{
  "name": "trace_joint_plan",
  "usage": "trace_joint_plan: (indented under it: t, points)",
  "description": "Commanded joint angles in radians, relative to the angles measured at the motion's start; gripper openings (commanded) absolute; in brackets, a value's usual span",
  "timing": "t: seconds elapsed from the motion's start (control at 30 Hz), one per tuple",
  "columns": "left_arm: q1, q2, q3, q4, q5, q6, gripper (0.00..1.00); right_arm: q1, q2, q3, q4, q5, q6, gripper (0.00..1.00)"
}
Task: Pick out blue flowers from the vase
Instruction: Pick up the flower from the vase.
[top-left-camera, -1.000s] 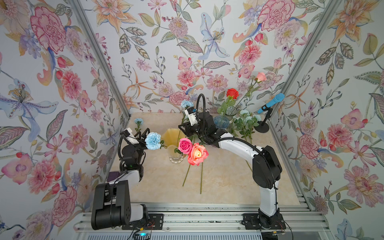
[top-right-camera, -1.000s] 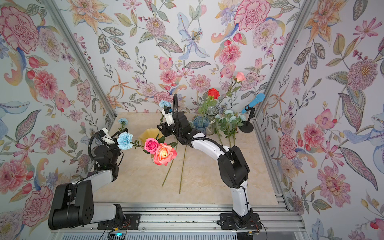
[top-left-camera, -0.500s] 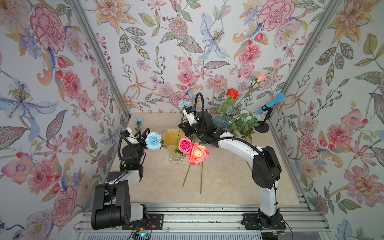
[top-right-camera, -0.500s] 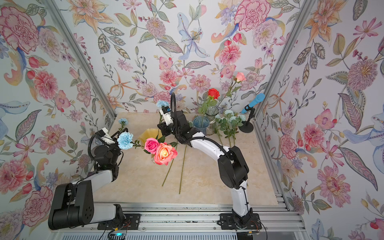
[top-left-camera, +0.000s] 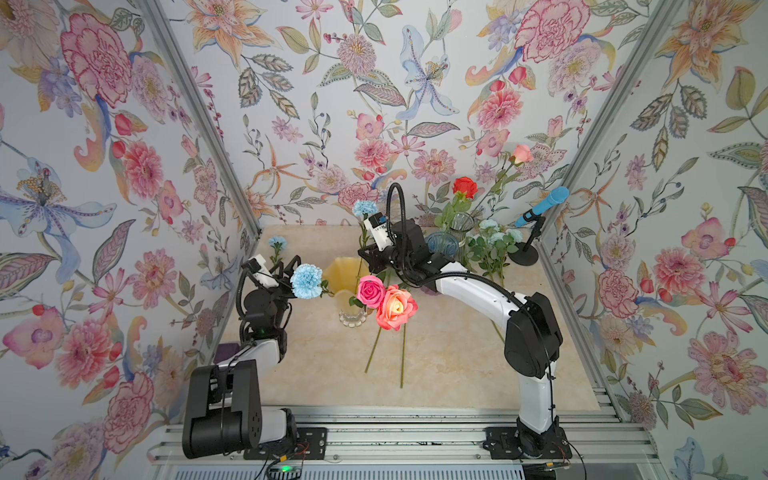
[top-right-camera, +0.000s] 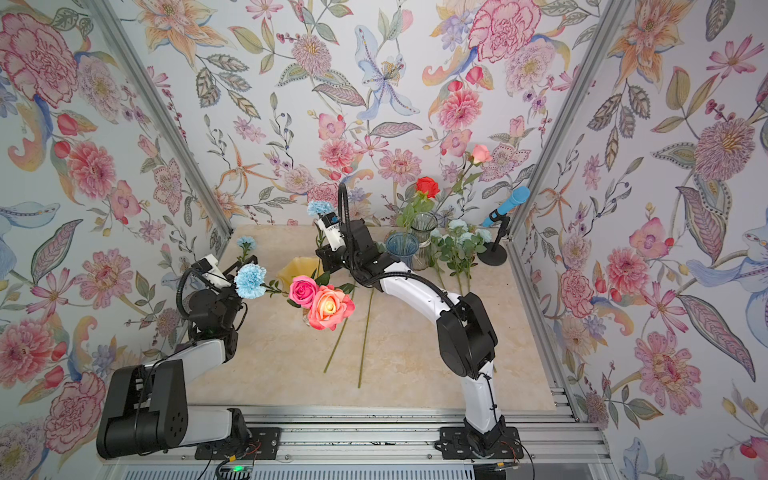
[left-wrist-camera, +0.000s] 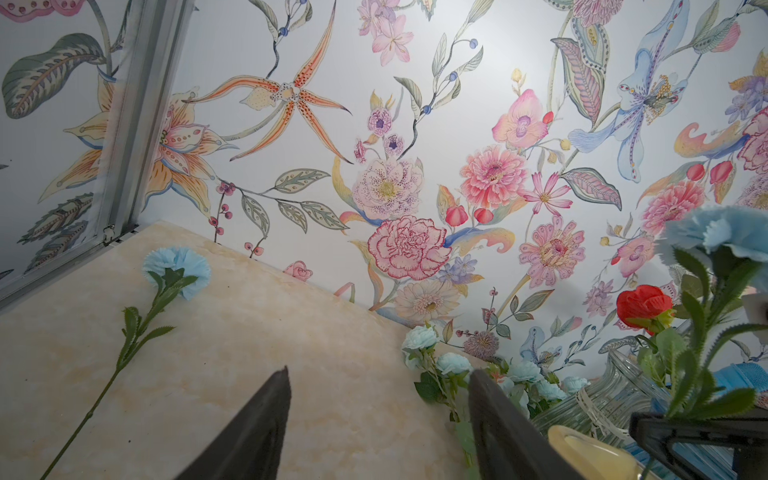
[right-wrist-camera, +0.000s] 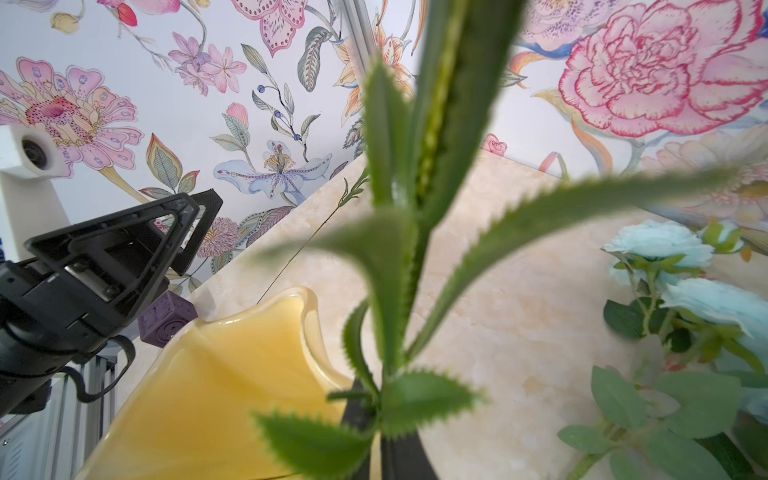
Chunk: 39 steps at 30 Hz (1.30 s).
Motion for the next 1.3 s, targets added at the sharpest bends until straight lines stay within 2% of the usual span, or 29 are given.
trace_joint_plan:
  t: [0.0,0.17,0.37,0.57,0.87,1.0,1.13,1.27]
  points:
    - [-0.006,0.003,0.029,0.031,0.014,-0.006,0.7,0.005,-0.012,0.039,-0.026,0.013,-0.024,0.0]
    - [0.001,-0.022,0.052,-0.028,0.035,0.039,0.69,-0.002,-0.044,0.072,-0.042,0.008,-0.029,0.0]
    - [0.046,-0.139,0.069,-0.174,0.025,0.119,0.7,-0.042,-0.087,0.125,-0.044,-0.047,-0.001,0.0]
    - [0.061,-0.224,0.184,-0.301,0.093,0.168,0.7,-0.097,-0.127,0.218,-0.044,-0.125,0.051,0.0]
    - [0.061,-0.229,0.463,-0.387,0.292,0.212,0.7,-0.183,-0.17,0.367,-0.075,-0.218,0.077,0.0]
    - [0.06,-0.227,0.571,-0.391,0.387,0.197,0.77,-0.201,-0.189,0.423,-0.075,-0.252,0.088,0.0]
    - [0.061,-0.202,0.687,-0.351,0.523,0.119,0.85,-0.197,-0.184,0.487,-0.073,-0.301,0.109,0.0]
    - [0.056,-0.175,0.72,-0.278,0.703,-0.022,0.86,-0.175,-0.169,0.515,-0.085,-0.394,0.132,0.0]
